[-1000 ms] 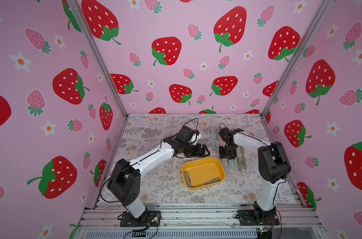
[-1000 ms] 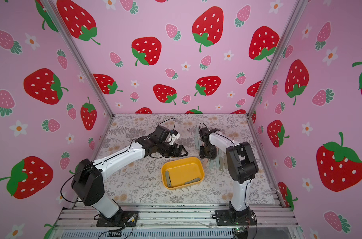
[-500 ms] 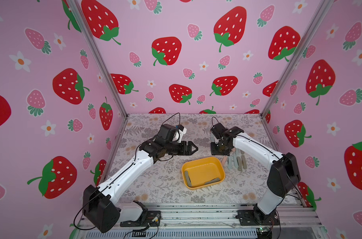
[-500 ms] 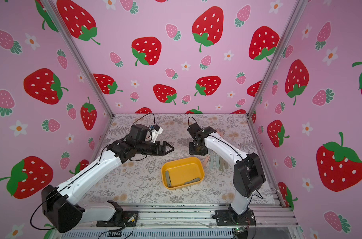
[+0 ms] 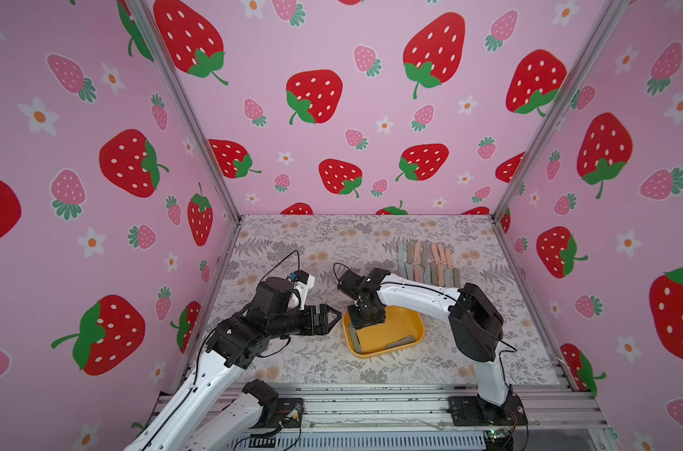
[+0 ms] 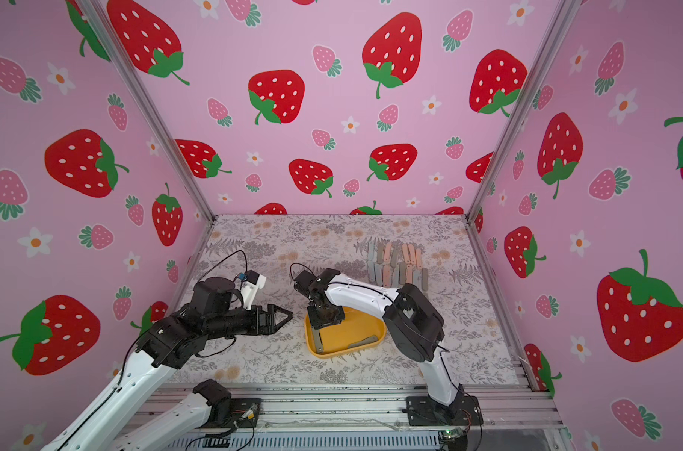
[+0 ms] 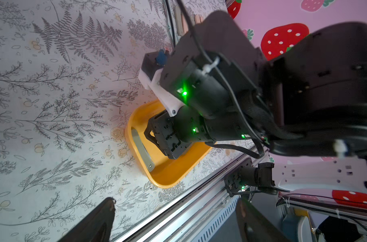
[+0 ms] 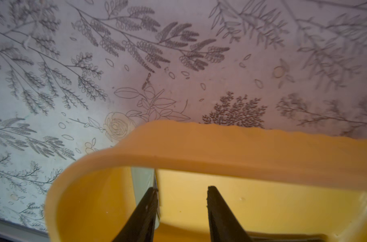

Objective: Take the fruit knife out of the storage box
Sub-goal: Pick up the fruit knife from the storage box.

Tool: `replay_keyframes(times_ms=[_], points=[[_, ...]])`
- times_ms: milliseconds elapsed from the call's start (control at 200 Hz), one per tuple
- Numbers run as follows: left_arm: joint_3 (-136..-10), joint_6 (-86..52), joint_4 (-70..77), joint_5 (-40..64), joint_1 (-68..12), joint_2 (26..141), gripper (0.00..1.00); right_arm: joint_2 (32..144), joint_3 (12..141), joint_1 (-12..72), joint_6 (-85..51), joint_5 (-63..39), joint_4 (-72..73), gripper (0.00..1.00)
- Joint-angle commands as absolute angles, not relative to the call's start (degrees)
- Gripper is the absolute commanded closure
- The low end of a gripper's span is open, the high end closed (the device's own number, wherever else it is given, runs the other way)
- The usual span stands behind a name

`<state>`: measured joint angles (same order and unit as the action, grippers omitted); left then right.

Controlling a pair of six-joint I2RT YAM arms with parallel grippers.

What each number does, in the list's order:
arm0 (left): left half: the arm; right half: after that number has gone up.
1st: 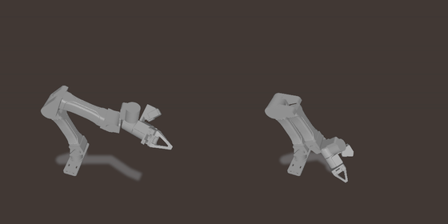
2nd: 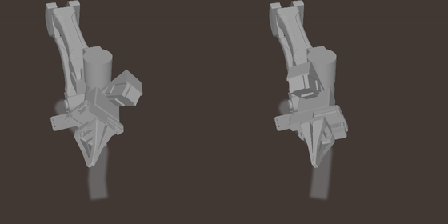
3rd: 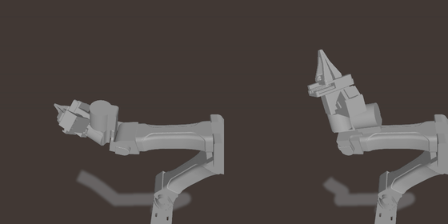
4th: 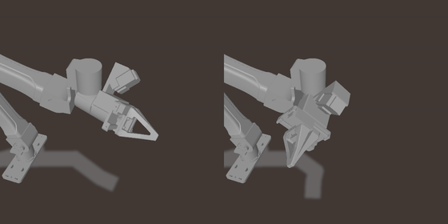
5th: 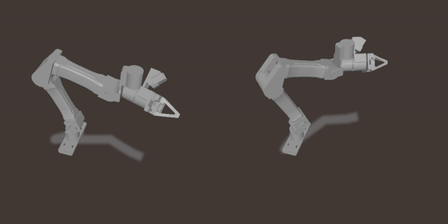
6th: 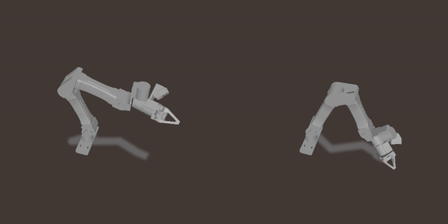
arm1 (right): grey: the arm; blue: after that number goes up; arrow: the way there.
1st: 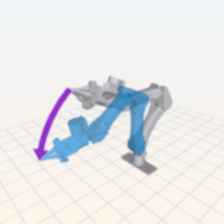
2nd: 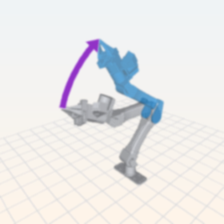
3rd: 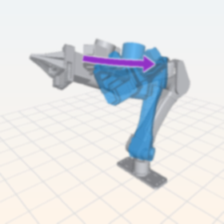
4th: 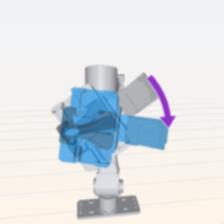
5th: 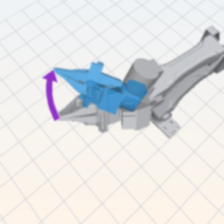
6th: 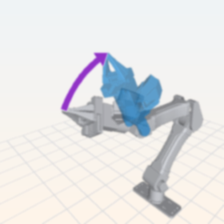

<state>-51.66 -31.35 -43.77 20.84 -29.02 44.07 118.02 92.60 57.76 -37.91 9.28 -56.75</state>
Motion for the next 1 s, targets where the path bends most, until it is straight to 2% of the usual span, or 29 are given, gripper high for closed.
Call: replay_keyframes(times_ms=[0, 345, 655, 810, 995], points=[[-50.98, -31.49, -48.56, 19.34, -28.65, 42.66, 0.09, 118.88, 94.39, 58.83, -39.46, 8.24, -56.92, 0.58], [-49.46, -32.82, -47.21, 19.2, -28.63, 42.62, 0.09, 119.5, 89.56, 59.33, -38.15, 3.89, -51.67, 0.55], [-48.86, -32.43, -46.14, 19.29, -28.64, 44.03, 0.09, 121.86, 87.36, 59.33, -38.64, 5.07, -53.01, 0.51], [-48.46, -32.86, -45.5, 19.46, -28.61, 44.03, 0.09, 122.54, 87.59, 59.29, -39.36, 9.01, -56.13, 0.59], [-47.96, -33.16, -44.46, 19.71, -28.64, 44.29, 0.09, 121.87, 86.27, 58.97, -39.55, 9.53, -56.26, 0.78]])
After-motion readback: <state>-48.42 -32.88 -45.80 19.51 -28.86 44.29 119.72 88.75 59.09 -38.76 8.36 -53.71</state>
